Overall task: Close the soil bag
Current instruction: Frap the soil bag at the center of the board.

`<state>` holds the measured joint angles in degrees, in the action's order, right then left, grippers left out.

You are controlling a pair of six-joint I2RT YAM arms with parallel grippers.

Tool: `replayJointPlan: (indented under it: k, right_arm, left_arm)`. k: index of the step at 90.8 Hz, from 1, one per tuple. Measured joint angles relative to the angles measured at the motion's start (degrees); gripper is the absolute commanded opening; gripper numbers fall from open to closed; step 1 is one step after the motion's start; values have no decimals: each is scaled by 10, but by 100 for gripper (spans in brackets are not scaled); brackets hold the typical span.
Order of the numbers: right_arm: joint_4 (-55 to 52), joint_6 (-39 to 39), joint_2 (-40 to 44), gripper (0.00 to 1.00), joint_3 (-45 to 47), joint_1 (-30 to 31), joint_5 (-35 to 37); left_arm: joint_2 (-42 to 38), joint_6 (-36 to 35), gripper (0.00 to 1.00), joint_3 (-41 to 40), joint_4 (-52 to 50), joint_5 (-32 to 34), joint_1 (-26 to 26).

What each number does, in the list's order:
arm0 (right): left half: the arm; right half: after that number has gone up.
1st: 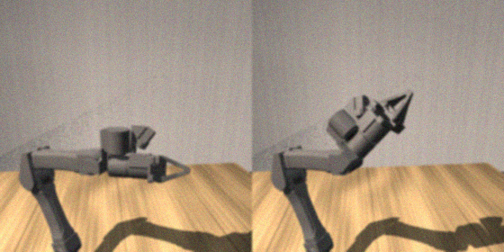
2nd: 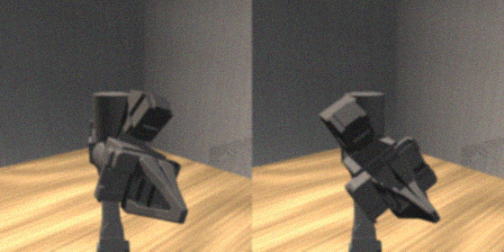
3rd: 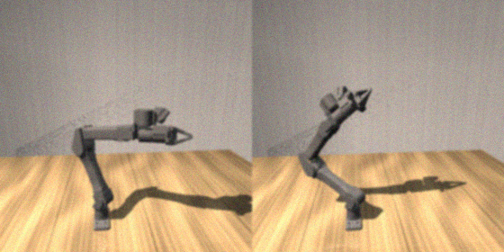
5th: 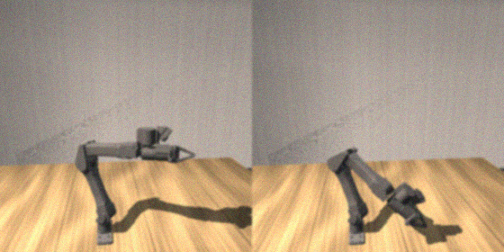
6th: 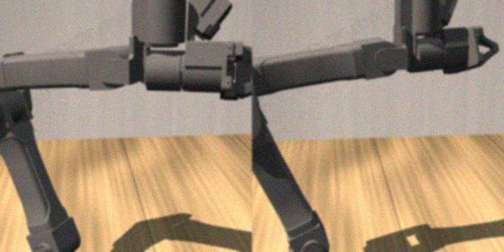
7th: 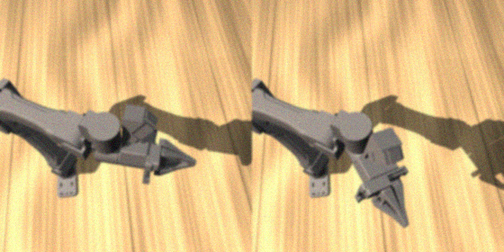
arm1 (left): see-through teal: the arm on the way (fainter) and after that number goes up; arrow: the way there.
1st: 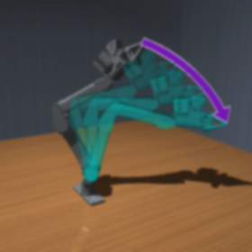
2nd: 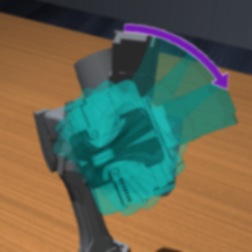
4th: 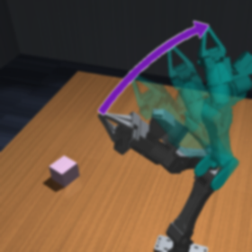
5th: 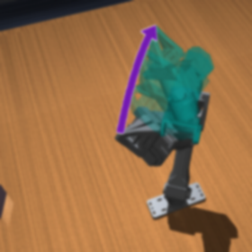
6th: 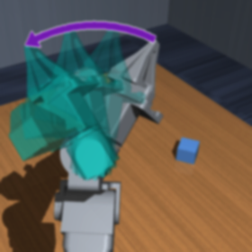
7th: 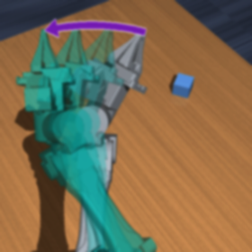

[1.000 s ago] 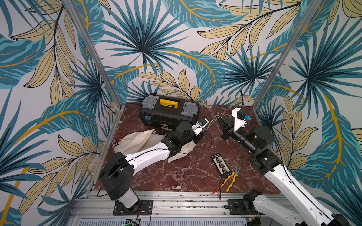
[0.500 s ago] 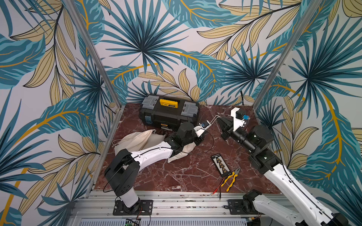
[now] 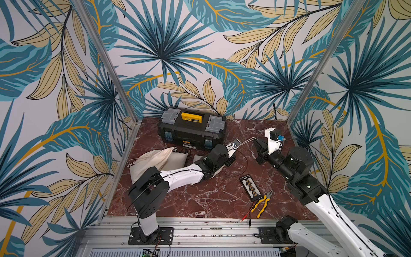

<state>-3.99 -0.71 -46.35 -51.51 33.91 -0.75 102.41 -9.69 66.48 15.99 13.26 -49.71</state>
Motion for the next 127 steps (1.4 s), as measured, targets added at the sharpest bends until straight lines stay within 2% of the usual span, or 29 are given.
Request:
replayJointPlan:
  k: [14, 34, 70, 84, 107, 127]
  right_arm:
    - [-37, -17, 39, 0, 23, 2, 46]
    - [-61, -42, 79, 0, 48, 5, 92]
    - [-66, -66, 101, 0, 87, 11, 126]
    - [-62, -71, 101, 0, 89, 14, 130]
    - [-61, -73, 101, 0, 96, 15, 134]
    - [-33, -72, 102, 0, 111, 18, 142]
  left_arm:
    - [29, 24, 8, 33, -16, 62, -11]
    - [45, 64, 8, 56, -36, 90, -21]
    - [26, 117, 7, 26, -39, 76, -4]
    - [5, 127, 14, 0, -30, 54, 8]
    - [-6, 142, 14, -20, -27, 24, 28]
    - [-26, 154, 19, -42, -27, 6, 51]
